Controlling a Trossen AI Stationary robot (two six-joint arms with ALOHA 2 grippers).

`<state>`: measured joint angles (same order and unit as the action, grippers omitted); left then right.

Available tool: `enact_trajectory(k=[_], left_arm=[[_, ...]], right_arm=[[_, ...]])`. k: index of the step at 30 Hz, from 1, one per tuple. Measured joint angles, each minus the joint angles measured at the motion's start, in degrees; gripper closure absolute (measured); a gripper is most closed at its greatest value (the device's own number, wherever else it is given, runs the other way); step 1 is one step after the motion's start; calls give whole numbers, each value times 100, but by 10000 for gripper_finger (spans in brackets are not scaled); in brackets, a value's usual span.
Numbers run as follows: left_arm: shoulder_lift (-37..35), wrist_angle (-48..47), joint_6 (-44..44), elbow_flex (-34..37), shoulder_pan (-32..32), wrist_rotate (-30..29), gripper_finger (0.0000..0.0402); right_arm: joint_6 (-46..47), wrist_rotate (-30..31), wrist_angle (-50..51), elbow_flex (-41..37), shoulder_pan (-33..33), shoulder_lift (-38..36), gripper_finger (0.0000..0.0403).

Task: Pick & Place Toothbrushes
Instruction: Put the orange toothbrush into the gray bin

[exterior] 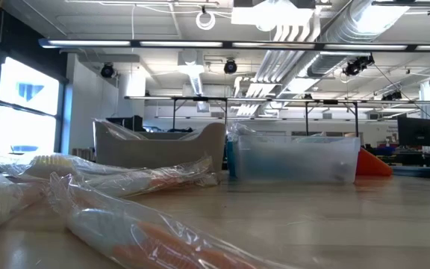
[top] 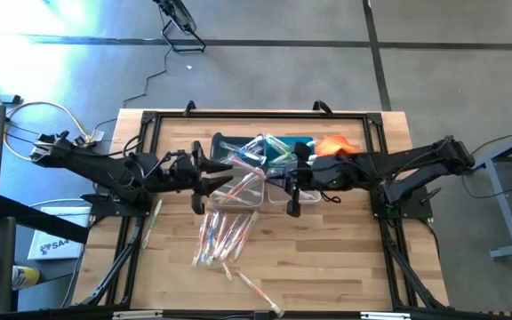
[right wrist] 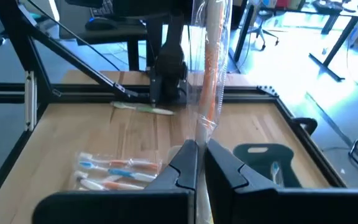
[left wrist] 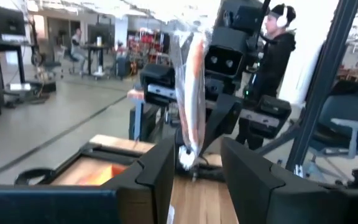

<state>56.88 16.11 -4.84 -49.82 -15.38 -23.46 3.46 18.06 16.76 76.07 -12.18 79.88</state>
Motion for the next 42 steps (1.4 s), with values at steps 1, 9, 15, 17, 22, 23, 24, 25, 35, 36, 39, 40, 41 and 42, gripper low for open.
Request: enact_trajectory(k=[1,9,15,17,22,23,24,25,35,36,39,40,41,42], left_arm=[[51,132,19,0,0,0,272],[232,638,33,0,2,-2,272],[348,690,14,2,2,0,272],[406,748,12,-4,2,0,272],[518,841,16,-6,4,92,272],[524,821,13,-2,4,94,272],[527,841,11,-2,2,106,272],[531,869,11,-2,2,113,272],[660,1107,29,-2,4,201,272],[699,1145,12,-2,4,201,272],[750,1127,13,-2,4,202,272],[758,1125,11,0,4,203,272],[788,1166,11,0,4,201,272],[814,1201,13,-4,4,199,272]], right_arm=[[-42,-4,-46,0,10,0,399],[-93,-203,-18,0,34,0,399],[-79,-216,93,0,34,2,399],[-70,-216,139,0,34,2,399],[-11,-210,248,0,34,34,399],[-11,-212,246,0,34,37,399],[-11,-214,246,0,34,37,399],[-11,-214,246,0,34,37,399],[2,-352,293,0,34,36,399],[21,-364,292,0,34,37,399],[101,-452,318,0,53,35,399],[125,-499,318,0,66,35,399],[143,-513,318,0,71,35,399],[142,-516,321,0,74,35,399]])
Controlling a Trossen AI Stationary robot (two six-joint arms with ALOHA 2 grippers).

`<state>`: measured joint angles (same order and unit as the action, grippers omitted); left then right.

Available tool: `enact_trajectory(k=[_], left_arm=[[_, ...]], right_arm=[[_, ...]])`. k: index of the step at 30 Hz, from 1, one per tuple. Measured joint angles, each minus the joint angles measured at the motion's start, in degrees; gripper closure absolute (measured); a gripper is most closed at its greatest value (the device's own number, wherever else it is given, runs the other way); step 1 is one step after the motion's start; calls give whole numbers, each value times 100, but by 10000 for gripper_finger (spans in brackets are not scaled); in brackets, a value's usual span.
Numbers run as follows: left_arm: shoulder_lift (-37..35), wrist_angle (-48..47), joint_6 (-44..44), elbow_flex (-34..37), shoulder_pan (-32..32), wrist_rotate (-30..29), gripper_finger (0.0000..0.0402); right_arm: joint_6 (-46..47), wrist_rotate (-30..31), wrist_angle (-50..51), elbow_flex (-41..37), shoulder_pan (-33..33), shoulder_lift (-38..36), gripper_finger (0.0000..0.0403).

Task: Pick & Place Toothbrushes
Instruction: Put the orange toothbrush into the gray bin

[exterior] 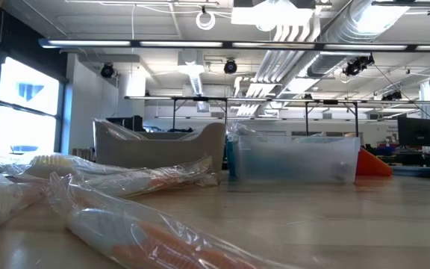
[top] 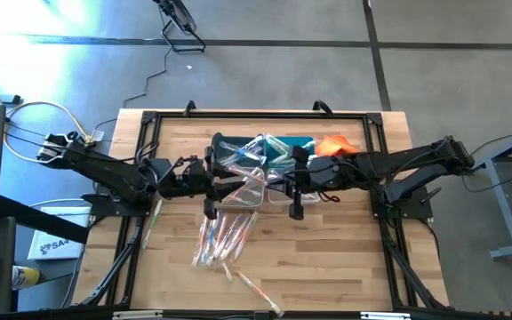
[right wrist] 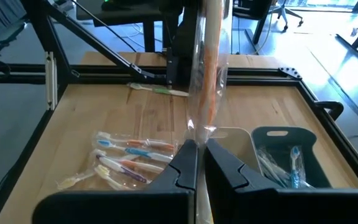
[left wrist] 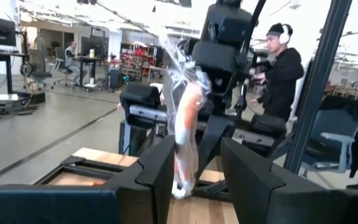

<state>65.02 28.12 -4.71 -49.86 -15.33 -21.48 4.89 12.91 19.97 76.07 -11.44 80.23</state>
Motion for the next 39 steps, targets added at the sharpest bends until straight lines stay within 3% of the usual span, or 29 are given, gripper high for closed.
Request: enact_trajectory(k=[14,26,39], left_arm=[[78,217,39,2,0,-4,276],[78,217,44,2,0,-176,374],[78,217,151,2,0,-178,383]], right_arm=[[2,-92,26,0,74,-2,399],[2,-107,34,0,74,-2,399],[-4,-105,37,2,73,-4,397]])
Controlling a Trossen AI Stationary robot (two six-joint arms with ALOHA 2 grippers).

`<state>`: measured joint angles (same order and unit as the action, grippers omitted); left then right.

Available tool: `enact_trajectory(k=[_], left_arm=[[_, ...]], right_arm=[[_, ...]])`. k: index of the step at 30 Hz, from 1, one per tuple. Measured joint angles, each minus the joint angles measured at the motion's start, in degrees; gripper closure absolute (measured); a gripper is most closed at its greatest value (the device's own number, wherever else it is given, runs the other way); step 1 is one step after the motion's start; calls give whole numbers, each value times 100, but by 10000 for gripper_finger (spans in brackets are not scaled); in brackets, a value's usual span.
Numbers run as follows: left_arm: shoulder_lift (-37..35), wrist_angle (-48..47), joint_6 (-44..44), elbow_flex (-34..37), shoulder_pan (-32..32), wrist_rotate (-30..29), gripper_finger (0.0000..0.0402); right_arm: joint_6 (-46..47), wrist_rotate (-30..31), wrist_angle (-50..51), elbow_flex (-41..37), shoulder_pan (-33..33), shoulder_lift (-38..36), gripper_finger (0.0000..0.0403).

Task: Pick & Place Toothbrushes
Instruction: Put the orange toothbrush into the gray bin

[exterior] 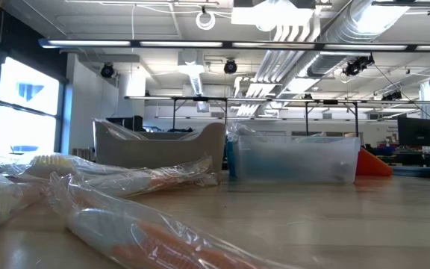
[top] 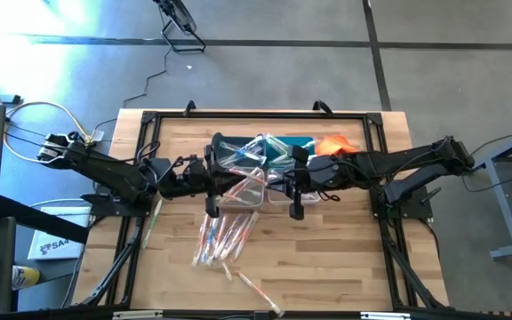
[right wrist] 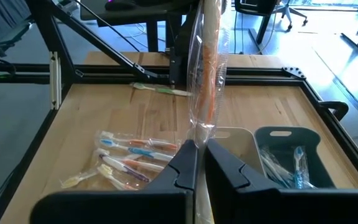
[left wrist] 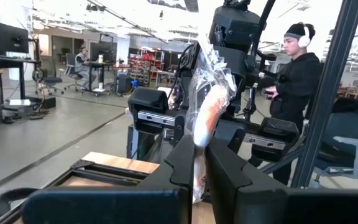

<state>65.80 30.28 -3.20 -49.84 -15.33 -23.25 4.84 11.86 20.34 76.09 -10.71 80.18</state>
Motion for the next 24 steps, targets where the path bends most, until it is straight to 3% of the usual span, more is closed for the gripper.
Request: enact_trajectory(k=[7,16,20,24], left_arm=[[0,4,11,0,0,-32,384],[-2,-2,27,0,-2,-148,385],[-4,-42,174,0,-2,-295,385],[-131,-184,182,0,1,-322,385]], right_arm=[[-37,20,-4,0,3,0,341],[-42,15,-3,0,3,-16,210],[-55,51,61,0,1,-258,158],[-57,285,122,0,-12,-644,135]])
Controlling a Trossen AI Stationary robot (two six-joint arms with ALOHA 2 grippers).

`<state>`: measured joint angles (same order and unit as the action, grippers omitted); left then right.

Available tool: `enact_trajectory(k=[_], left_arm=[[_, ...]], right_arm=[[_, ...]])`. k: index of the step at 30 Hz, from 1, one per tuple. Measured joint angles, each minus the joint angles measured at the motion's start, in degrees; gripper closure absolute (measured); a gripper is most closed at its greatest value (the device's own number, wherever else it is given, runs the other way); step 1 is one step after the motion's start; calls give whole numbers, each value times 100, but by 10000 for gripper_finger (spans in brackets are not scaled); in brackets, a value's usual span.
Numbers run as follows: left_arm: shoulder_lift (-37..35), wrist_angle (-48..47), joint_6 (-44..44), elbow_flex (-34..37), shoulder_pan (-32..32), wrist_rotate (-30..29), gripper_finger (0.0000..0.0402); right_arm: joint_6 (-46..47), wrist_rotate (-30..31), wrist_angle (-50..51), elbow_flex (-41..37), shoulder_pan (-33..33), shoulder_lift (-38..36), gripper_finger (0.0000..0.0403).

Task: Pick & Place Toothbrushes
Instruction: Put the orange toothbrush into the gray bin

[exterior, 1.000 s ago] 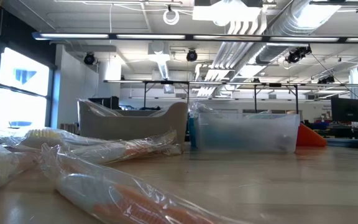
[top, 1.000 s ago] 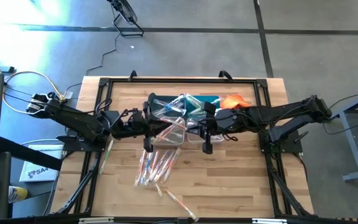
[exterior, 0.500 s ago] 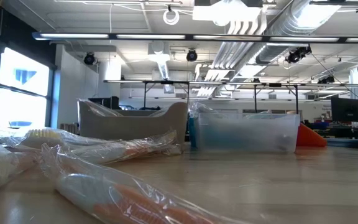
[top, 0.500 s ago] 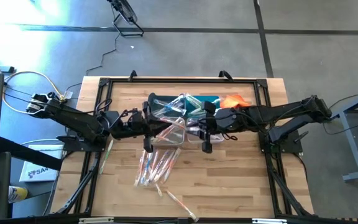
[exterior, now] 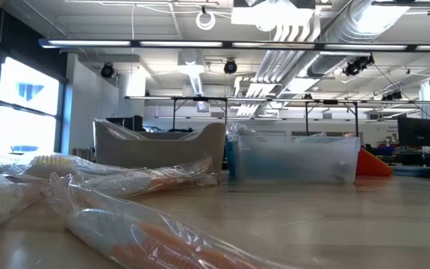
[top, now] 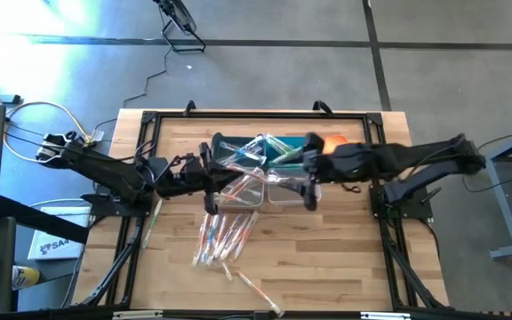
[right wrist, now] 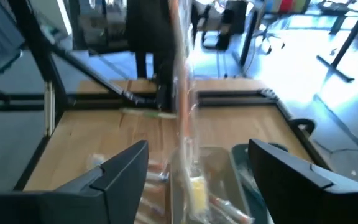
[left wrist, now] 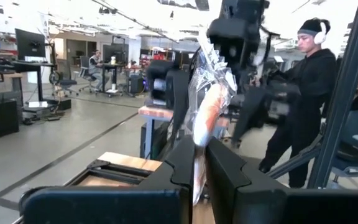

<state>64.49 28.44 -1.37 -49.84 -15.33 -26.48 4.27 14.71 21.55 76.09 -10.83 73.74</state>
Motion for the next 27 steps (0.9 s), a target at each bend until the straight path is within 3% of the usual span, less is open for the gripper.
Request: enact_trajectory(k=[5,12,18,27], left_arm=[[-274,-731,-356,0,176,-66,385],[-488,-2257,-1605,2,652,-34,385],[-347,-3318,-2493,4,956,501,385],[22,-3781,-2802,2,1086,940,385]], right_arm=[[46,36,88,0,0,-532,135],[63,92,91,2,-2,-897,150],[44,487,188,2,-2,-870,160],[44,513,272,2,11,-681,160]])
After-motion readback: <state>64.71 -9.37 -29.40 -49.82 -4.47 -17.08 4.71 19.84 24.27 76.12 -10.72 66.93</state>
